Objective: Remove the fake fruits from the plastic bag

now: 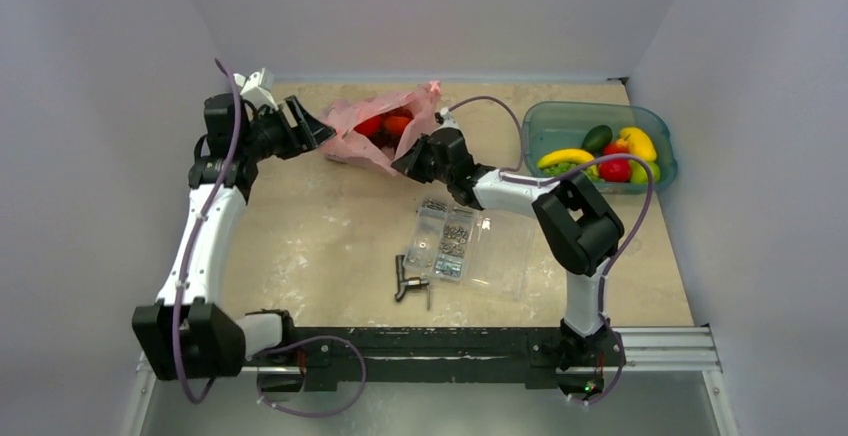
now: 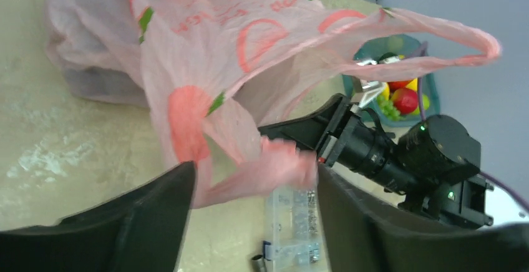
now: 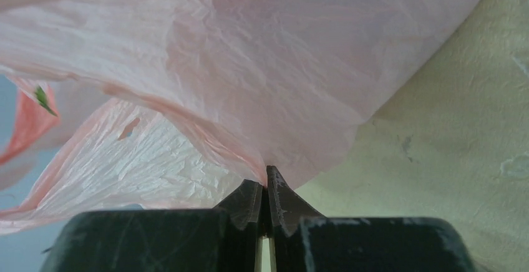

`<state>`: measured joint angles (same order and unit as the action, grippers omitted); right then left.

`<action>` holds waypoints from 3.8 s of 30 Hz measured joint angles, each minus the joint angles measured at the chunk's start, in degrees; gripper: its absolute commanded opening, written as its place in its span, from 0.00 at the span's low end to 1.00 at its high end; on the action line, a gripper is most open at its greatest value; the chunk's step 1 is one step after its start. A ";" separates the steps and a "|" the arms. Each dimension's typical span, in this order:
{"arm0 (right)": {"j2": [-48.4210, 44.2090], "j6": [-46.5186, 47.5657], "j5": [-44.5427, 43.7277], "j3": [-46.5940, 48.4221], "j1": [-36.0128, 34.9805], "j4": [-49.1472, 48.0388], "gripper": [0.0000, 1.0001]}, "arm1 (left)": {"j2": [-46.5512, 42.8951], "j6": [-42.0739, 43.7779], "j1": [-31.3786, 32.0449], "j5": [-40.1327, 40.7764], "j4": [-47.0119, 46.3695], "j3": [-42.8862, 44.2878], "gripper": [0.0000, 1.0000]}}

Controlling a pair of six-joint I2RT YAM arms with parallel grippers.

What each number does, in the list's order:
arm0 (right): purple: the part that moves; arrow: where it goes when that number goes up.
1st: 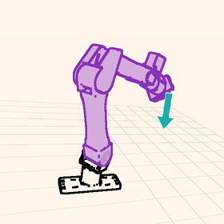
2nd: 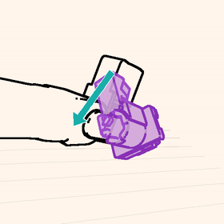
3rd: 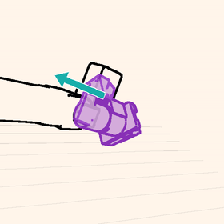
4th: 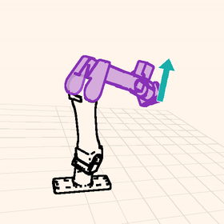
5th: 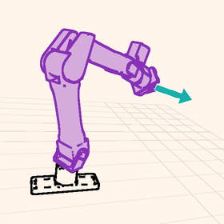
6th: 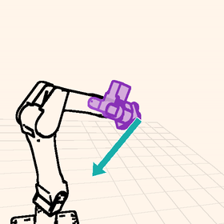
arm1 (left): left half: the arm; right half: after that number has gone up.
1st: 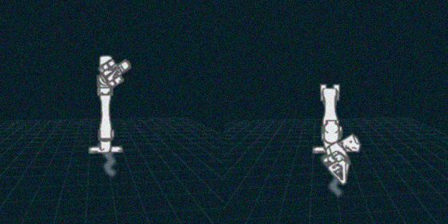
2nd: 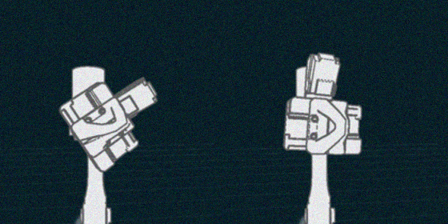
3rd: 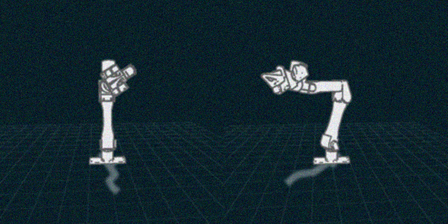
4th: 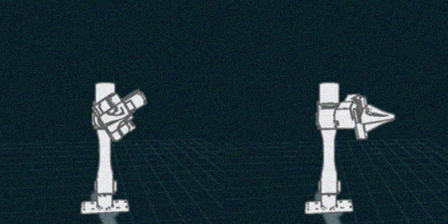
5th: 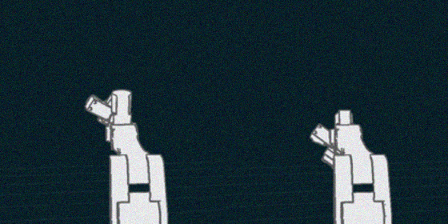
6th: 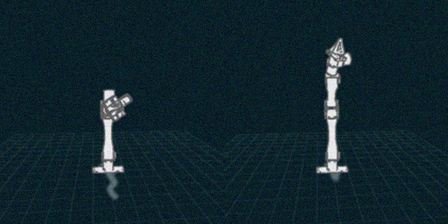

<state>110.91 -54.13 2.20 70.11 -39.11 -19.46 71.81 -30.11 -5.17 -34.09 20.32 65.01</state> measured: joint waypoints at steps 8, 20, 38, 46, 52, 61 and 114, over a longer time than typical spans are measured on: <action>-3.67 2.23 3.85 -8.22 -0.24 -6.95 0.00 | -11.98 9.01 14.53 16.81 0.33 2.89 1.00; -6.49 1.95 6.36 -13.94 -0.24 -14.23 0.00 | 7.39 30.10 24.68 28.37 4.66 18.88 1.00; -10.91 6.36 6.08 -22.32 -1.29 -18.49 0.00 | 40.72 33.66 24.44 47.82 23.04 50.99 0.00; -10.64 13.55 4.33 -25.90 -5.09 -17.38 0.00 | 46.53 31.36 21.97 42.62 26.56 66.60 0.07; -10.80 16.35 2.86 -23.17 -5.07 -14.75 0.06 | 37.70 26.91 21.73 36.15 26.71 50.58 1.00; -12.44 19.30 0.68 -19.56 -5.07 -9.64 0.42 | 9.14 17.20 21.16 31.74 22.95 23.06 1.00; -4.90 27.52 -21.22 7.02 -8.98 0.42 0.91 | -8.00 -5.51 27.10 37.40 -16.11 -20.28 0.00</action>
<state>106.02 -26.61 -19.03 77.12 -48.10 -19.05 63.81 -35.62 21.93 3.31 4.21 44.73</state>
